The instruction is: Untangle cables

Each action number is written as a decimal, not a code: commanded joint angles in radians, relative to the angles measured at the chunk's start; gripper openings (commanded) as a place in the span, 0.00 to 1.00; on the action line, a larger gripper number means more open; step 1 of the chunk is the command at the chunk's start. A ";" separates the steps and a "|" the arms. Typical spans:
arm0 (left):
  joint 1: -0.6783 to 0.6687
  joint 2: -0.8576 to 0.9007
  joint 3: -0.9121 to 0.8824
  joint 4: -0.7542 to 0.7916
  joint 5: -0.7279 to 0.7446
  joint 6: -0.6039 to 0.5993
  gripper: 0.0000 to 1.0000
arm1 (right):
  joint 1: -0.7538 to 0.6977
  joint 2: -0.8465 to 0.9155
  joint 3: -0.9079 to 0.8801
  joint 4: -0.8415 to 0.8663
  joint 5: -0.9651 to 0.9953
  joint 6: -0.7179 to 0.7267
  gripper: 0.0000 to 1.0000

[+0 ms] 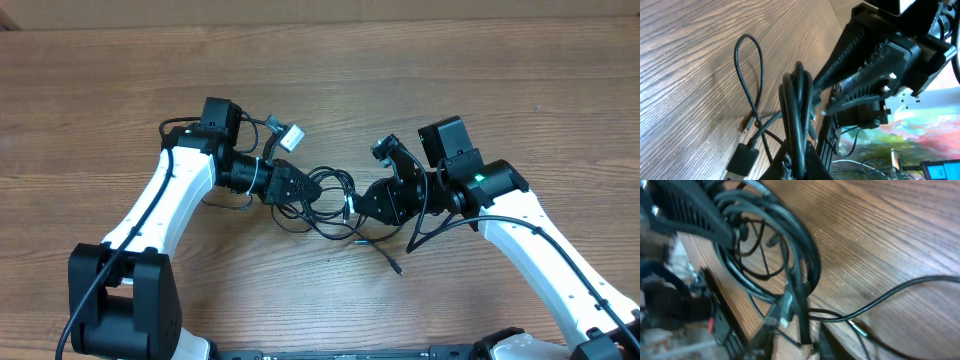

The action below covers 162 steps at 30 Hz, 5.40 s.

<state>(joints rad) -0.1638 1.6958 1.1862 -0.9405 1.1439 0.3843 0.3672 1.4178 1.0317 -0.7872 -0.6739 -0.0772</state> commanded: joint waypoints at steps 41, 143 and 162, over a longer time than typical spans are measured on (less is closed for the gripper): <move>0.006 -0.027 0.021 0.039 0.246 0.141 0.04 | -0.002 -0.001 0.002 -0.037 -0.068 -0.030 0.20; -0.026 -0.278 0.021 -0.193 -0.221 0.241 0.04 | 0.064 0.095 0.011 0.240 -0.417 -0.133 0.51; -0.024 -0.278 0.021 -0.178 -0.264 0.200 0.26 | 0.064 0.095 0.011 0.214 -0.410 -0.163 0.11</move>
<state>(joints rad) -0.1837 1.4250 1.1938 -1.1358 0.8791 0.5888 0.4316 1.5158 1.0309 -0.5697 -1.0622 -0.2352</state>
